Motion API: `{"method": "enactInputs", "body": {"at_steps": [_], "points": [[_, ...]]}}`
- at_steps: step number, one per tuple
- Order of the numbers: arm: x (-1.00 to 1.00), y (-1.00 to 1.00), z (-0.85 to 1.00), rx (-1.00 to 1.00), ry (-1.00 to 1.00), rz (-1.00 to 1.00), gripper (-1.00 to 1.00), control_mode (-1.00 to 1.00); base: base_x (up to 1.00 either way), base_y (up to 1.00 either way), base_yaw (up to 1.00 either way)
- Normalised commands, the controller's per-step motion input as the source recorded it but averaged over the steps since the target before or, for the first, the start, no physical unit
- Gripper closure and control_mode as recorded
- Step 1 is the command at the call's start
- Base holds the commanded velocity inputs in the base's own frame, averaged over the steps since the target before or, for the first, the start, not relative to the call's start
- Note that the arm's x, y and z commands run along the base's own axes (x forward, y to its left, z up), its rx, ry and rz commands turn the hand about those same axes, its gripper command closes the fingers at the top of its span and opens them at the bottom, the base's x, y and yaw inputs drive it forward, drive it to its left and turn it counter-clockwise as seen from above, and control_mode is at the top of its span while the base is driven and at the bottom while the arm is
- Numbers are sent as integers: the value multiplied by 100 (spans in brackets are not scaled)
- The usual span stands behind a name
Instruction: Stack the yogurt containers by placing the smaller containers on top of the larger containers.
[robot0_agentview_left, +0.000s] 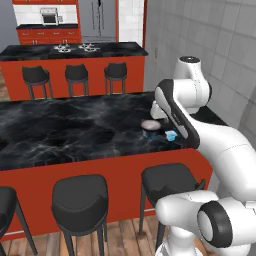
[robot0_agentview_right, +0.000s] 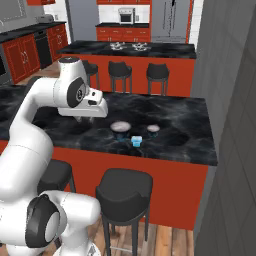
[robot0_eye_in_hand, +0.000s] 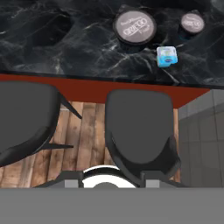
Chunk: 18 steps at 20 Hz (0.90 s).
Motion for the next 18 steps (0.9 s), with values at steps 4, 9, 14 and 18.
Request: {"method": "enactInputs", "body": {"at_steps": [4,9,14,18], "points": [[0,-29,-1,4,0,0,-100,-100,0,0,0],[-12,-57,-8,7,-1,0,-100,-100,0,0,0],[-8,-58,-2,11,0,0,-100,-100,0,0,0],[-1,-43,-1,15,0,0,-100,-100,0,0,0]]}}
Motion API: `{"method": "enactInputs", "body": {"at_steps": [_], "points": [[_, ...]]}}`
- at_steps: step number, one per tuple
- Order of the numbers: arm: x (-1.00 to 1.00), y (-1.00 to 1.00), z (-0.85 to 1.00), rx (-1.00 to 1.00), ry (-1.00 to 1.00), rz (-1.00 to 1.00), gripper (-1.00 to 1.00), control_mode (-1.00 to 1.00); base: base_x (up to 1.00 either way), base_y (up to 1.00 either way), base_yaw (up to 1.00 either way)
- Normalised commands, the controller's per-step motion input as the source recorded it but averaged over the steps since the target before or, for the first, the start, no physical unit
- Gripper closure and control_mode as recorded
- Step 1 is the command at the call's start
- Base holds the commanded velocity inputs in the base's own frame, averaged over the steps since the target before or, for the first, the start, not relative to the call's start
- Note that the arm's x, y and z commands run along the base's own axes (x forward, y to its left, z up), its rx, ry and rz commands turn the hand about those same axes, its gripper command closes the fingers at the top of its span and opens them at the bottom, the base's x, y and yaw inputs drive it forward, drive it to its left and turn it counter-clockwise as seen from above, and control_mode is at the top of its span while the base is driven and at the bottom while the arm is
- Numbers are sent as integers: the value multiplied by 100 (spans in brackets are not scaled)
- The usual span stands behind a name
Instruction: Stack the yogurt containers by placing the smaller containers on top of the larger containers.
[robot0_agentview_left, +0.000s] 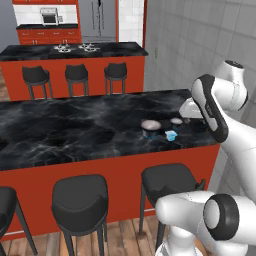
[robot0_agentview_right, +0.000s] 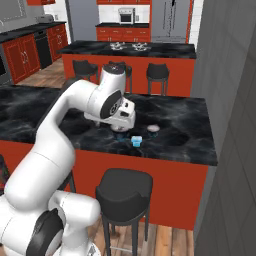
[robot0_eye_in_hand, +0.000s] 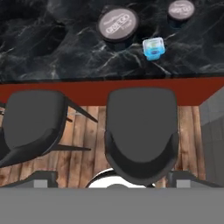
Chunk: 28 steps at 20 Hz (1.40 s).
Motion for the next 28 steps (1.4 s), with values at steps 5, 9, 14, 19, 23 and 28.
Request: {"method": "enactInputs", "body": {"at_steps": [5,9,14,19,23,28], "points": [[0,-36,0,18,0,0,-100,-100,0,0,0],[0,-30,-1,18,0,0,-100,-100,0,0,0],[0,-11,-14,11,-3,0,-100,-100,0,0,0],[10,0,-31,0,-10,-2,-100,-100,0,0,0],[28,0,-28,0,-13,-5,-100,-100,0,0,0],[25,0,-13,0,-14,-8,-100,-100,0,0,0]]}}
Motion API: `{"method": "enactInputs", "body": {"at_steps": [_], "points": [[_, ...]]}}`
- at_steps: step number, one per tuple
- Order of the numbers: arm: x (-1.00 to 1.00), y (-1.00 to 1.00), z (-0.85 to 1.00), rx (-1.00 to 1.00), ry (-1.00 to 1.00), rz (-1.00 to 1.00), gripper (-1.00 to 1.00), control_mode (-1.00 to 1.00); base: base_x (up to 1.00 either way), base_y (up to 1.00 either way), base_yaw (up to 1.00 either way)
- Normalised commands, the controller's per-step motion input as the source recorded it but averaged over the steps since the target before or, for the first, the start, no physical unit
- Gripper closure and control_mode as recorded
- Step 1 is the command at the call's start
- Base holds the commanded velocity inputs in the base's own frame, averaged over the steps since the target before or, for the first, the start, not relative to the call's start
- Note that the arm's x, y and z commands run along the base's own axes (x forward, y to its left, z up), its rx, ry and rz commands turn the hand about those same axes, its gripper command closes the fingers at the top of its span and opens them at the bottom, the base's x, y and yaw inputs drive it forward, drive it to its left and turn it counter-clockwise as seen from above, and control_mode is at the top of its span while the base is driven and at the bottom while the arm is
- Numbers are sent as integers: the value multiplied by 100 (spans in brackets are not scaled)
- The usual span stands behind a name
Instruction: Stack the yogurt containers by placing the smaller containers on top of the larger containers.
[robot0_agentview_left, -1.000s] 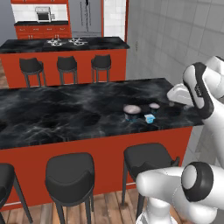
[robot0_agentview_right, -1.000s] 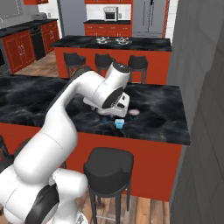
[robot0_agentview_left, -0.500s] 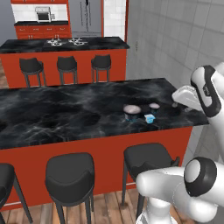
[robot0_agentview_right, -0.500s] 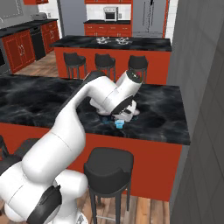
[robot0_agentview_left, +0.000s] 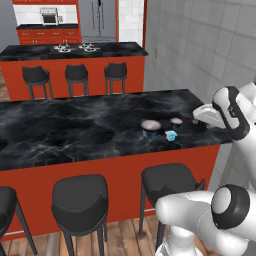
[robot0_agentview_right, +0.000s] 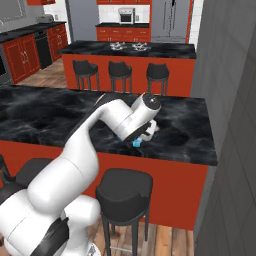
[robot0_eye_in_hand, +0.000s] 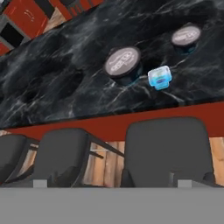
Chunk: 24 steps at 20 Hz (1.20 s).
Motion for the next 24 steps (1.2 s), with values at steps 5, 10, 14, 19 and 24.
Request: {"method": "enactInputs", "body": {"at_steps": [5,10,14,19,24], "points": [[23,-28,-1,4,0,-12,-100,-100,0,0,0],[9,-36,-4,5,13,-19,-100,-100,0,0,0],[23,-23,0,9,24,-12,-100,-100,0,0,0],[29,-14,-1,14,25,-3,-100,-100,0,0,0],[30,-19,0,15,10,0,-100,-100,0,0,0]]}}
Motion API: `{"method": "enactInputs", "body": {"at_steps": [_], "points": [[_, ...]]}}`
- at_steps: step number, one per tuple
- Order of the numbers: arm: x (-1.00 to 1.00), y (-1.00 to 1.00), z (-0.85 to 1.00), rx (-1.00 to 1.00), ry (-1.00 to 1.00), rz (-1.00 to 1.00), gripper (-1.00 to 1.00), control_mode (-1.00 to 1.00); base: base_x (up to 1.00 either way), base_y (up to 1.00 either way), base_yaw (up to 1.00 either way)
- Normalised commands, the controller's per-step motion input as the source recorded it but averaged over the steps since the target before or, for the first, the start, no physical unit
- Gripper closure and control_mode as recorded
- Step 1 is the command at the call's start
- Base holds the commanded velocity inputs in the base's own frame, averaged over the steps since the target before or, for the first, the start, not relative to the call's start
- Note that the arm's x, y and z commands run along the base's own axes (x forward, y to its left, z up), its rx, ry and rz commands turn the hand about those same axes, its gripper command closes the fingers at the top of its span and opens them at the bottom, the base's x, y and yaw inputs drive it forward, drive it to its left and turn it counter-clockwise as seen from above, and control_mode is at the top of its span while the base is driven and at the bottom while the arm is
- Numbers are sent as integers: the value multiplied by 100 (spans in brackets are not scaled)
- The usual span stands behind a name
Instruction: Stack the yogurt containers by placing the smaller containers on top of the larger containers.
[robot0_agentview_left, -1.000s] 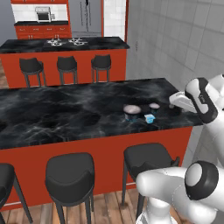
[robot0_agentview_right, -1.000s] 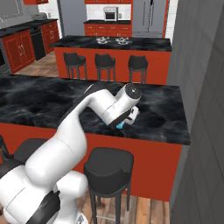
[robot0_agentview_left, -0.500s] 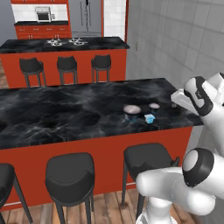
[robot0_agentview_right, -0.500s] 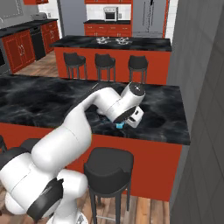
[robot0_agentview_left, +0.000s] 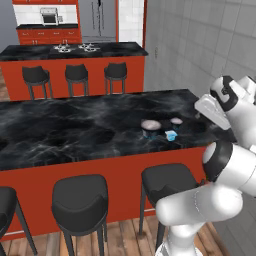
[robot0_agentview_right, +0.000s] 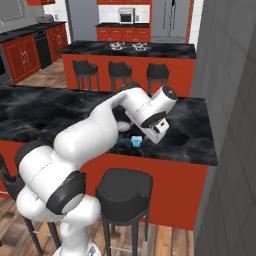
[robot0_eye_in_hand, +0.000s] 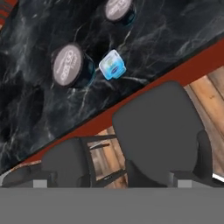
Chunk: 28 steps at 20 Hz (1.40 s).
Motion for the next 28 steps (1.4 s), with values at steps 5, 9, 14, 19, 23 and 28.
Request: {"method": "enactInputs", "body": {"at_steps": [5,9,14,19,23,28], "points": [[8,-10,-13,10,-1,0,-100,-100,0,0,0],[8,0,-10,1,-4,0,-100,-100,0,0,0],[11,0,-28,0,-3,0,-100,-100,0,0,0],[17,2,-26,0,-3,0,-100,-100,0,0,0],[19,1,-24,0,-2,0,-100,-100,0,0,0],[26,0,-11,0,0,0,-100,-100,0,0,0]]}}
